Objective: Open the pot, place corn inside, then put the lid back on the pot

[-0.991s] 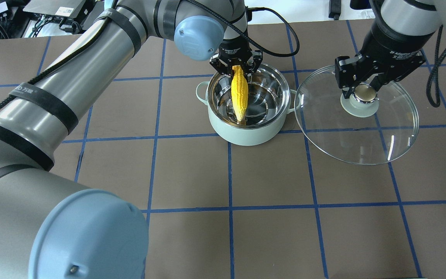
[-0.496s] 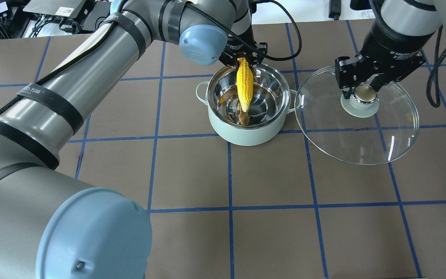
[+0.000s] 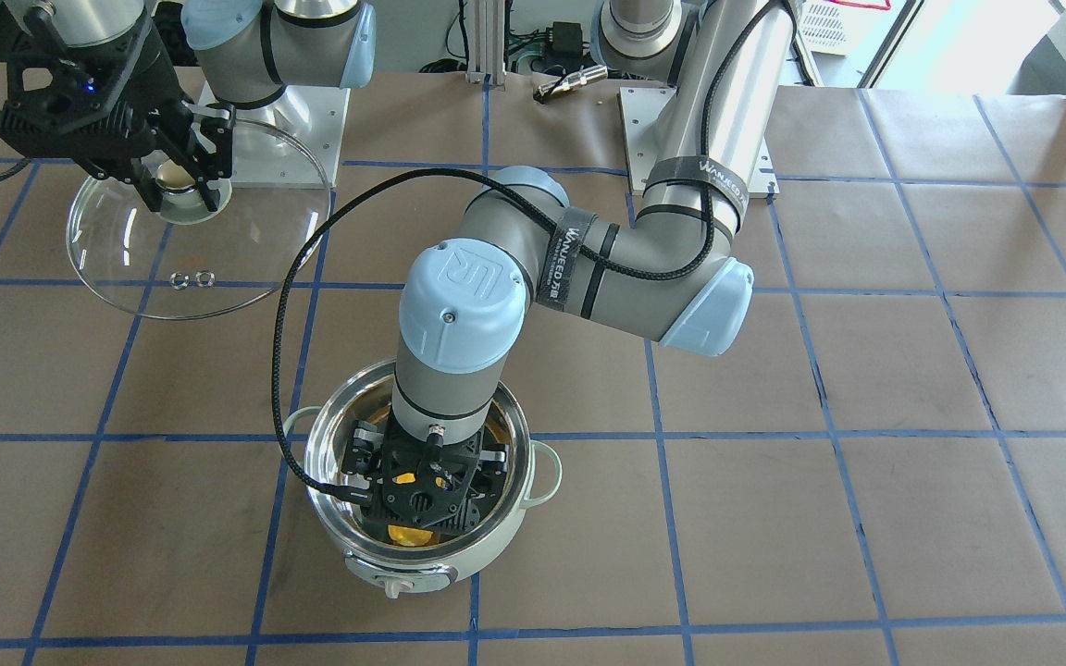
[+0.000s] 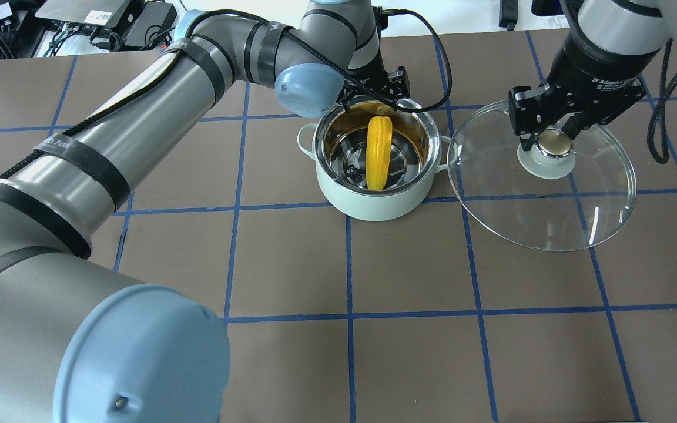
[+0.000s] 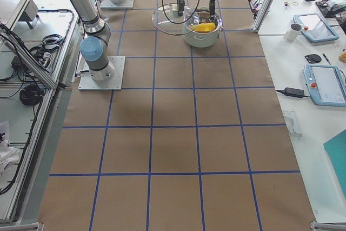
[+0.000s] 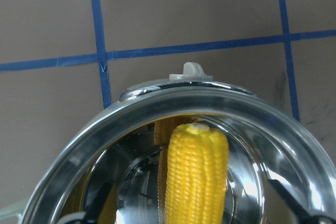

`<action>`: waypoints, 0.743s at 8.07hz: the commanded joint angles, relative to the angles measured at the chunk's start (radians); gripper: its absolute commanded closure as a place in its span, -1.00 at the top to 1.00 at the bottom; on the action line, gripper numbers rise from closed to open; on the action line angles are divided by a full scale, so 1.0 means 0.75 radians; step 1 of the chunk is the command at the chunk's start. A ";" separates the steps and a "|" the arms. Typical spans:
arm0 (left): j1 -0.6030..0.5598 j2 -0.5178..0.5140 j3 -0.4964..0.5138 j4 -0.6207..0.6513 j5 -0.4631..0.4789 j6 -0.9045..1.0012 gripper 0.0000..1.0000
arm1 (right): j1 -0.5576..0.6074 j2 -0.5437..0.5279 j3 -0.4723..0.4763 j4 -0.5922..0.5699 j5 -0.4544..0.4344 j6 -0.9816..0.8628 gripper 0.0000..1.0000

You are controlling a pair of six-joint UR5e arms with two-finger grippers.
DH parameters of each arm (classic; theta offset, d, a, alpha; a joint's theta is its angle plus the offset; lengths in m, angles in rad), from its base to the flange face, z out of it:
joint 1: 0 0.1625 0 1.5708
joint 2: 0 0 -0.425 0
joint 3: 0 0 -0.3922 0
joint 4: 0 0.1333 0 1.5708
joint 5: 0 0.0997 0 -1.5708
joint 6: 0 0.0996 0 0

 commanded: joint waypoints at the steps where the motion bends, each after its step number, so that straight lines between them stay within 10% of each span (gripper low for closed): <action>1: 0.002 0.036 -0.101 0.166 0.002 0.018 1.00 | 0.002 0.004 0.000 -0.022 0.002 0.000 -0.23; 6: 0.226 0.287 -0.074 -0.409 0.012 0.312 1.00 | 0.018 0.302 -0.318 -0.002 -0.010 0.117 -0.16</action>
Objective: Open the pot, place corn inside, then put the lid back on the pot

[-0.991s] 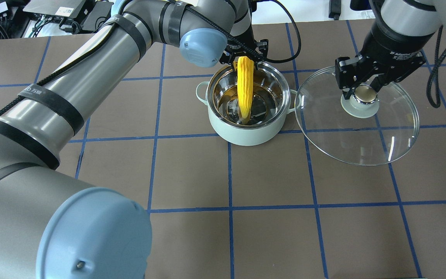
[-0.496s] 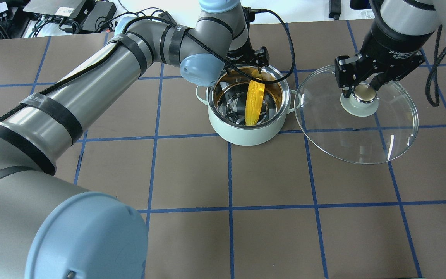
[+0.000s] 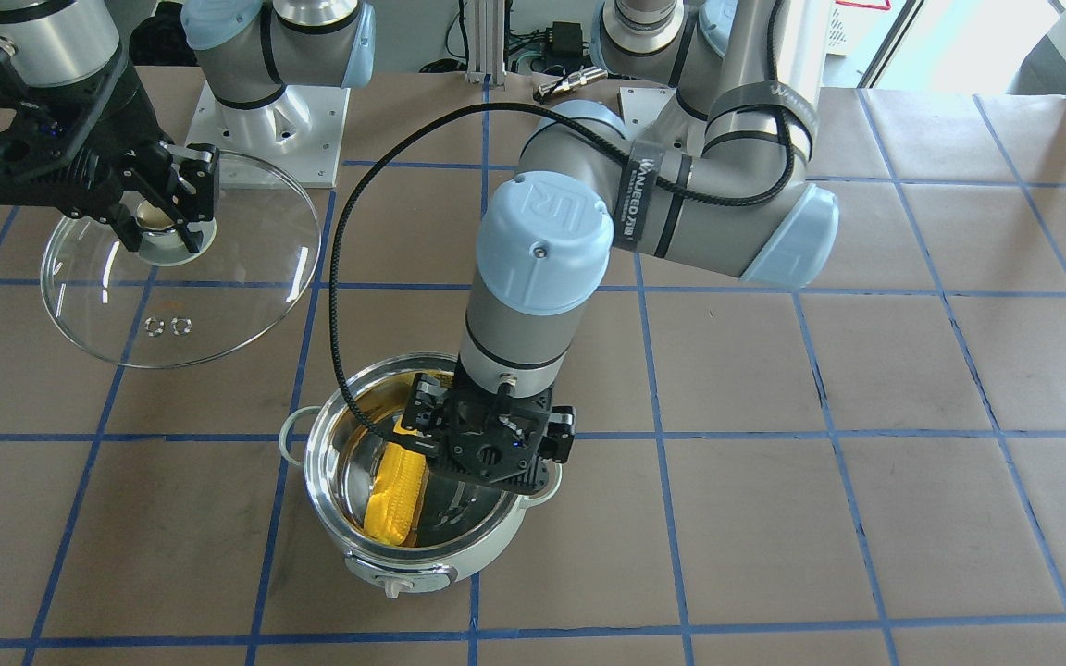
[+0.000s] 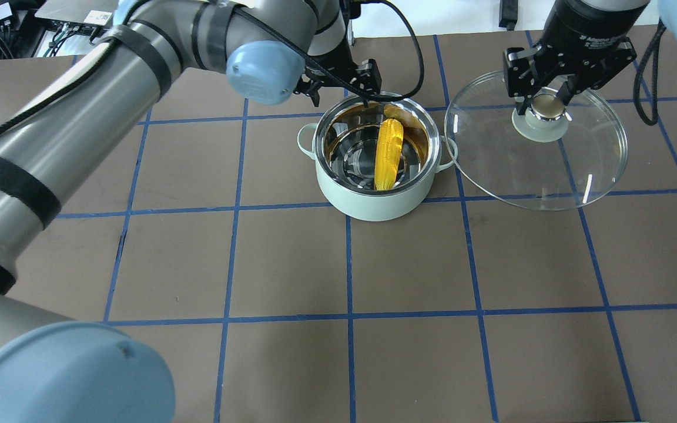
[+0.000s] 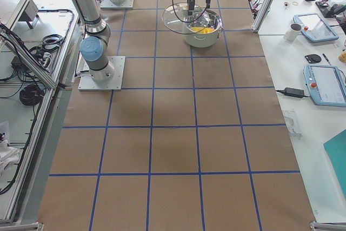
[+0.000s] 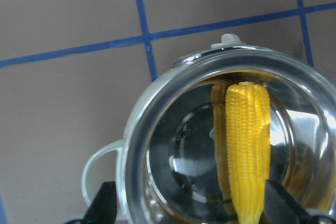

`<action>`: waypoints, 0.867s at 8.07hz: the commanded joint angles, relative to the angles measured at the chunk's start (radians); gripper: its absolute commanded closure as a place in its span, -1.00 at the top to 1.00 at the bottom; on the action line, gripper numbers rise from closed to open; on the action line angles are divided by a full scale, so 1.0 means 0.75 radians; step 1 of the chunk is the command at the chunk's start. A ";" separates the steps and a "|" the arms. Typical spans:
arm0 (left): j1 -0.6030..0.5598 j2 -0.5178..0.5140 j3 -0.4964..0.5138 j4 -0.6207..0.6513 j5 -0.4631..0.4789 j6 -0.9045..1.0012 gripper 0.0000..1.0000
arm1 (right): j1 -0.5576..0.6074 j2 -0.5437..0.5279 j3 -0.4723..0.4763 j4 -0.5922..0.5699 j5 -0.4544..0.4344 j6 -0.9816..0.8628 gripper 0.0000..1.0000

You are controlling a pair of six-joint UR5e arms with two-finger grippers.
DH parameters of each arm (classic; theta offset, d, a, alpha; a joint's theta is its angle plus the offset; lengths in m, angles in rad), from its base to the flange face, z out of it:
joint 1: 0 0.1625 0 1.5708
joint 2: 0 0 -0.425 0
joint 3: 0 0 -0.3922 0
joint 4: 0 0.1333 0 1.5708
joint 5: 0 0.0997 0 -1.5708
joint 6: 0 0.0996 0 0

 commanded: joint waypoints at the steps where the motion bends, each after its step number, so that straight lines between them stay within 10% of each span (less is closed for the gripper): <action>1: 0.259 0.166 0.012 -0.360 0.111 0.183 1.00 | 0.020 0.202 -0.194 0.007 0.009 0.052 -0.16; 7: 0.379 0.565 -0.045 -0.547 0.163 0.172 1.00 | 0.351 0.521 -0.295 -0.267 -0.008 0.490 -0.16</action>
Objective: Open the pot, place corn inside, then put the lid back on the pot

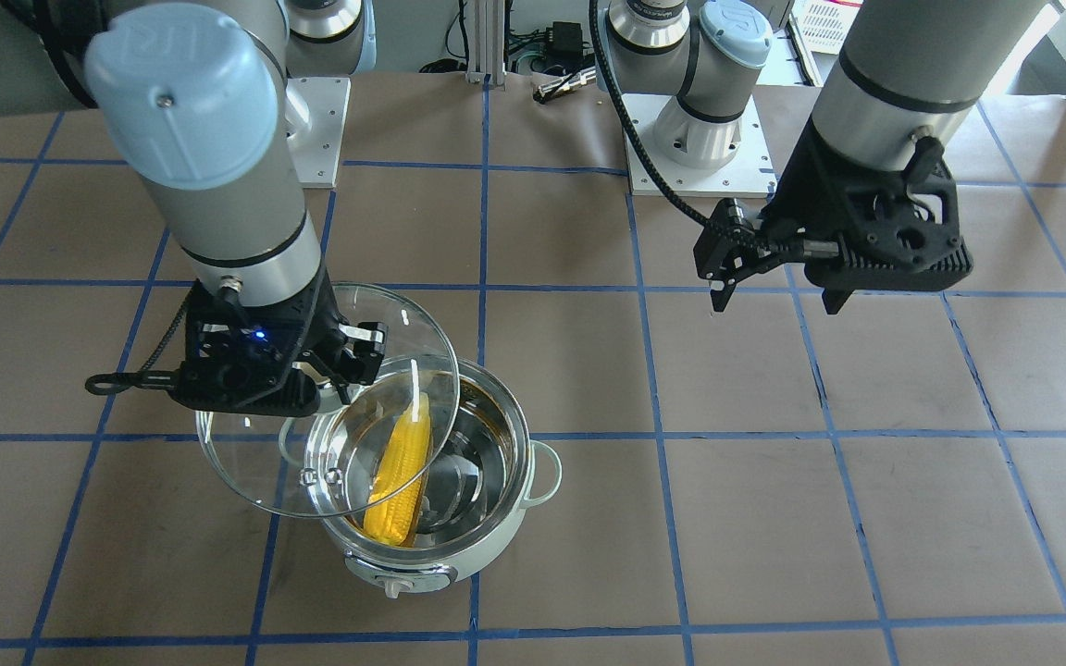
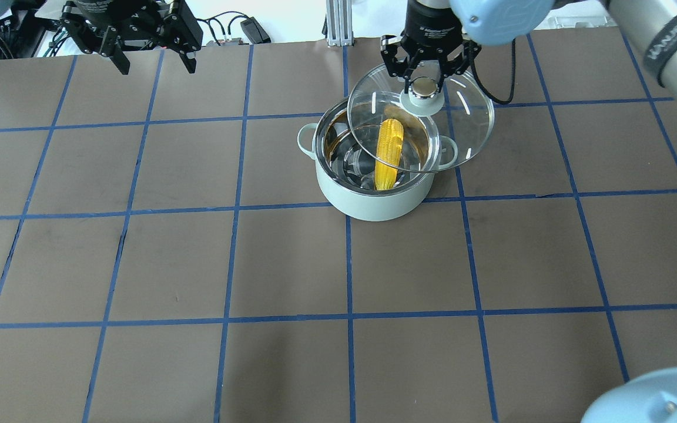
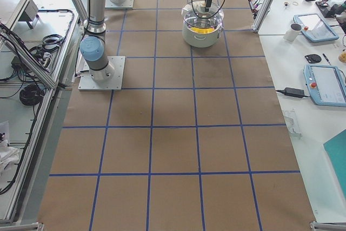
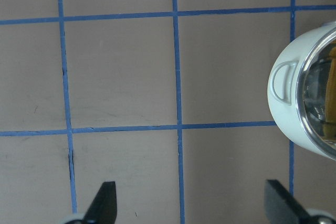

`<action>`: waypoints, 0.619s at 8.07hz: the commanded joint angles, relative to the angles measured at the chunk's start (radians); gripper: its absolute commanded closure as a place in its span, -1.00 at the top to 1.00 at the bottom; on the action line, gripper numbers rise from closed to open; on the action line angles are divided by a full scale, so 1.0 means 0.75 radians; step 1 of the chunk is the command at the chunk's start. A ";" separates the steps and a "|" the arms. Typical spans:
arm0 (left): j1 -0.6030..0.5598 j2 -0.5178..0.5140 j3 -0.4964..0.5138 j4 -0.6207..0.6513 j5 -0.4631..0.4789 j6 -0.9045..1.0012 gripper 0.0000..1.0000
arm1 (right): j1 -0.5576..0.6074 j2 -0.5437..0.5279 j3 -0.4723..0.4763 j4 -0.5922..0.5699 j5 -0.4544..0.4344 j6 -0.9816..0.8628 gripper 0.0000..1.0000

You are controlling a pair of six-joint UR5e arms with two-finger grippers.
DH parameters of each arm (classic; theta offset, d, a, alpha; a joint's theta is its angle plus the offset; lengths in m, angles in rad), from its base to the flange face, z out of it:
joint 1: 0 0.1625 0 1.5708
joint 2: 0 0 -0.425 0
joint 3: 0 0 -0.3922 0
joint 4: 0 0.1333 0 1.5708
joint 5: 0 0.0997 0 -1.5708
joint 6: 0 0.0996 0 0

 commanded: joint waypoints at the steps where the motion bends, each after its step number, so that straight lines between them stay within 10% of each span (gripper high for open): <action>1: -0.004 0.110 -0.063 -0.012 -0.011 -0.017 1.00 | 0.095 0.114 -0.024 -0.116 -0.010 0.140 -0.17; 5: -0.006 0.110 -0.088 0.000 -0.007 -0.017 1.00 | 0.103 0.192 -0.012 -0.195 0.000 0.144 -0.17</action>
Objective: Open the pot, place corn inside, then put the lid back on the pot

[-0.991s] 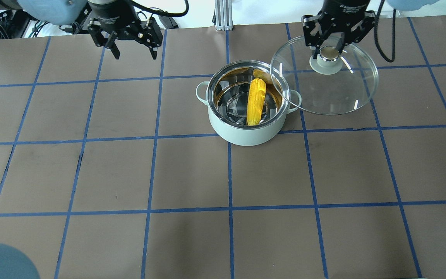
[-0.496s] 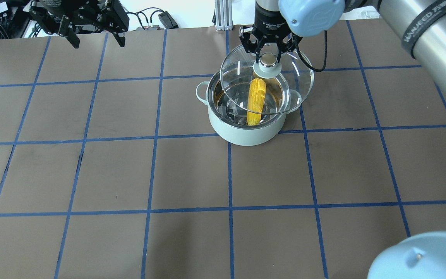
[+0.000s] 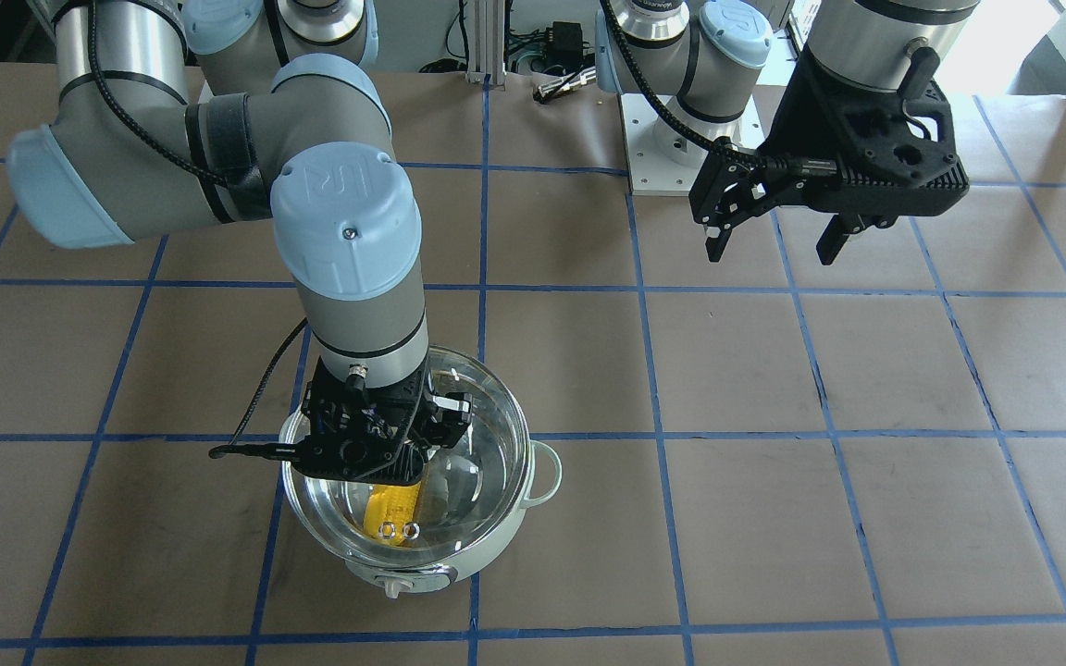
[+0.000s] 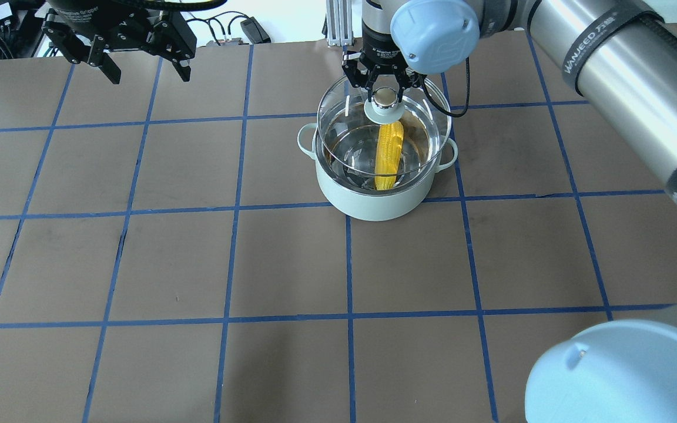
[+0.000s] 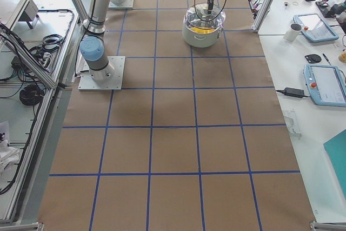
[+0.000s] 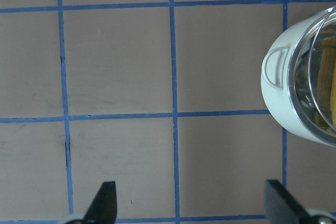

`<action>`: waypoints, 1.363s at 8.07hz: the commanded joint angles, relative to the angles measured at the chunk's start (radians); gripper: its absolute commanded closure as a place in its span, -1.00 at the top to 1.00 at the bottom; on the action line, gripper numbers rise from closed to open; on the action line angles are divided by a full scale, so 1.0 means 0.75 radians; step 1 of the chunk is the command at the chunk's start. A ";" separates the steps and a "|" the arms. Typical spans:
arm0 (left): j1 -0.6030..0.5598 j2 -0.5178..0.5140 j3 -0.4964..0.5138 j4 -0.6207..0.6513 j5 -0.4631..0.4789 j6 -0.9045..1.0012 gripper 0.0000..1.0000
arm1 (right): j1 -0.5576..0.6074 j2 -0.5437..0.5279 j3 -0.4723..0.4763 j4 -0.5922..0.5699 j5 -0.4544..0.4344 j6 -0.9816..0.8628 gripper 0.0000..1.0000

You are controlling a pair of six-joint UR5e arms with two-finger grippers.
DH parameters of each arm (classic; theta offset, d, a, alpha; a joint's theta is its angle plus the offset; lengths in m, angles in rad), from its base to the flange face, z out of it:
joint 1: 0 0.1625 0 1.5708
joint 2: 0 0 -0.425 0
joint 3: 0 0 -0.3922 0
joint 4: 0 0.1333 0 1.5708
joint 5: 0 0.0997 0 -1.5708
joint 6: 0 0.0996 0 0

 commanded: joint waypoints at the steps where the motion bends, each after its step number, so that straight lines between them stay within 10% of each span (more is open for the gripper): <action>1: -0.001 0.005 -0.005 0.002 -0.002 0.002 1.00 | 0.002 0.032 0.018 -0.015 0.013 0.002 -0.18; 11: 0.005 -0.026 0.007 0.026 -0.053 -0.023 1.00 | 0.016 0.026 0.078 -0.060 0.016 -0.004 -0.18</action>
